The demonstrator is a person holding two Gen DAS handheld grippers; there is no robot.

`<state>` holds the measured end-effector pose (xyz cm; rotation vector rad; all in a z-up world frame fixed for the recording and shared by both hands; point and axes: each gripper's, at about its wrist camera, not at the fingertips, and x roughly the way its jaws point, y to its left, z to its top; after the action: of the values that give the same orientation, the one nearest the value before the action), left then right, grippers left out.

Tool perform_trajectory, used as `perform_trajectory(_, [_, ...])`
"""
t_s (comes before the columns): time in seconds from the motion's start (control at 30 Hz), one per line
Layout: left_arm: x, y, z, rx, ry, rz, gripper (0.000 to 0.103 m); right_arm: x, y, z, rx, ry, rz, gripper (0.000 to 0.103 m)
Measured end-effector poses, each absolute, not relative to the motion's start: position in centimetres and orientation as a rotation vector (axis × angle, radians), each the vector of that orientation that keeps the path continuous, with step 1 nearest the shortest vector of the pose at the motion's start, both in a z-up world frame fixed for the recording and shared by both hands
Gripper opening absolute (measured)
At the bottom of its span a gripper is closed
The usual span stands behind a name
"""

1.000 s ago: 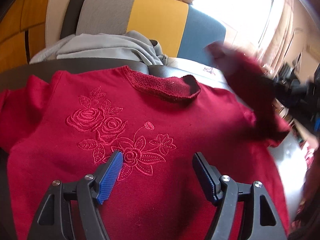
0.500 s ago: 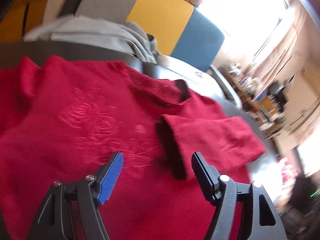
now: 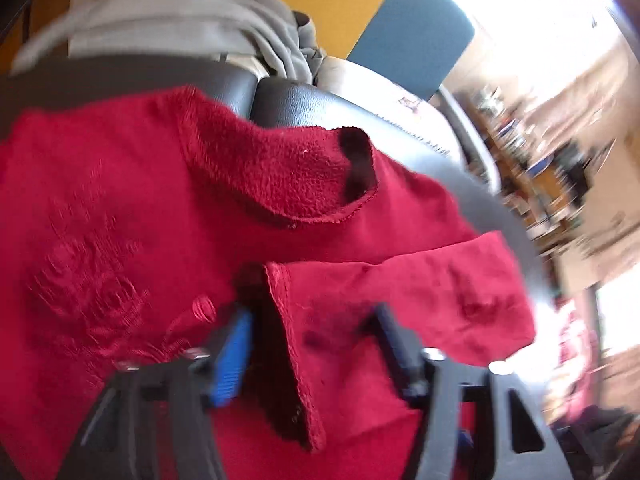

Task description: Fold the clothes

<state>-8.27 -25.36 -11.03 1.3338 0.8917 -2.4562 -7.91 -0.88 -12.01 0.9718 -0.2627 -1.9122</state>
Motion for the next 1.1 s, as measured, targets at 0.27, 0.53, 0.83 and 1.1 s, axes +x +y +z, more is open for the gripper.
perform_trajectory(0.27, [-7.8,-27.1,-5.0,1.139,1.177,-2.628,0.009,-8.9,0.2,-11.5,0.983,-0.412,-1.79,0.103])
perform_trajectory(0.53, [-7.2,-28.3,3.7,0.894,1.251,-2.818,0.009,-14.9,5.4,-13.3,1.032,-1.196,-1.566,0.103])
perform_trajectory(0.83, [-2.0,-32.7,3.5,0.797,1.263,-2.761,0.009,-18.8,4.3,-13.9,1.093,-1.355,-1.569,0.103])
perform_trajectory(1.1, [1.8,-39.1,-8.6,1.018,1.296,-2.359,0.009,-17.9,3.5,-14.0,1.13,-1.24,-1.638,0.103])
